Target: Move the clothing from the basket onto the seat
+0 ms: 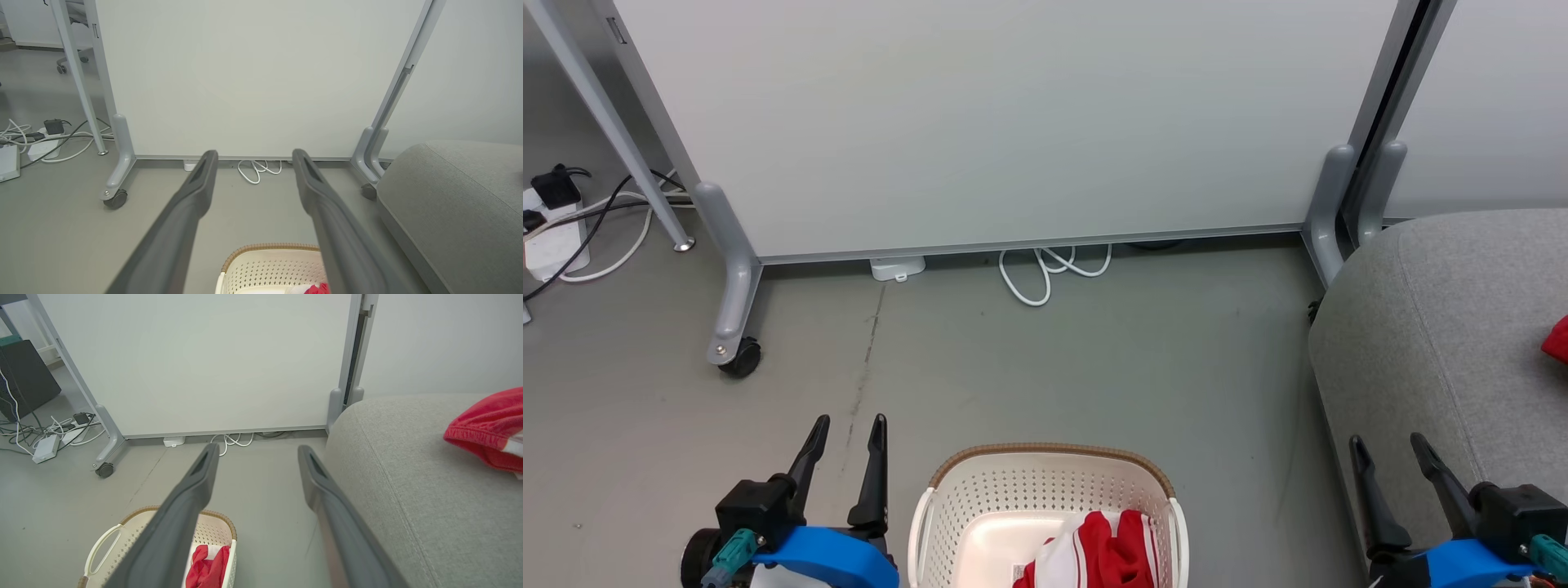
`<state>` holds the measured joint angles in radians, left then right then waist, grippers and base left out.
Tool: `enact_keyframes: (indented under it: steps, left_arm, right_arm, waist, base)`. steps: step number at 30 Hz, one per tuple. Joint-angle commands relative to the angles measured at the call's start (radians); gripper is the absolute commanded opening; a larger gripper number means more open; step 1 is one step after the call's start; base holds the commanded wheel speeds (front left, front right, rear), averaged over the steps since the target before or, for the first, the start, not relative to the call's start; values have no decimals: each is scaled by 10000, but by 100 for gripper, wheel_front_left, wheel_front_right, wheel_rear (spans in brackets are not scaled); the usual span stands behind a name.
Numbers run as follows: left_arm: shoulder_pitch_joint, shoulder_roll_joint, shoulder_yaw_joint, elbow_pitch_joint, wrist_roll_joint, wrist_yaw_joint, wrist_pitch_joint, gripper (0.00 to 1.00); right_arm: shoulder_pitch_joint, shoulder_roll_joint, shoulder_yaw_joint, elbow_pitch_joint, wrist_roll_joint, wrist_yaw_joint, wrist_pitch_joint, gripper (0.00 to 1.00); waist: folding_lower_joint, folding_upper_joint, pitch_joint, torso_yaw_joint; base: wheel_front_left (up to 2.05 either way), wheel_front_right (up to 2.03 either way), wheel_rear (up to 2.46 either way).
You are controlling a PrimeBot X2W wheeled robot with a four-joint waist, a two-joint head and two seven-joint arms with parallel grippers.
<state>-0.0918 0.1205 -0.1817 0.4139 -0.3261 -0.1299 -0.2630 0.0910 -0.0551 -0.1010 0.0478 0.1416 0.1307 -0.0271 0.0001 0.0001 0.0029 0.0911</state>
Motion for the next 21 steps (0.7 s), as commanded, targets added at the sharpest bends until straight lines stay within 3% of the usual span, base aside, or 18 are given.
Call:
enact_keyframes:
  steps: [1, 10, 21]
  left_arm:
    - [-51, -29, -47, -17, -14, -13, -26, 100]
    - [-310, -112, -135, -63, -5, -13, -26, 100]
    - [-1433, -276, -667, -37, 6, -13, -26, 100]
  right_arm:
    - [-30, 32, 10, -16, -42, 1, 7, 100]
    - [-309, 24, 47, -228, -103, 1, -9, 100]
    - [-1586, -335, 336, -850, -246, 1, 6, 100]
  waist:
    - [-1, -1, 27, -14]
    - [-1, -1, 574, -120]
    - [-1, -1, 2968, -606]
  base:
    - [0, 0, 0]
    - [0, 0, 0]
    - [0, 0, 0]
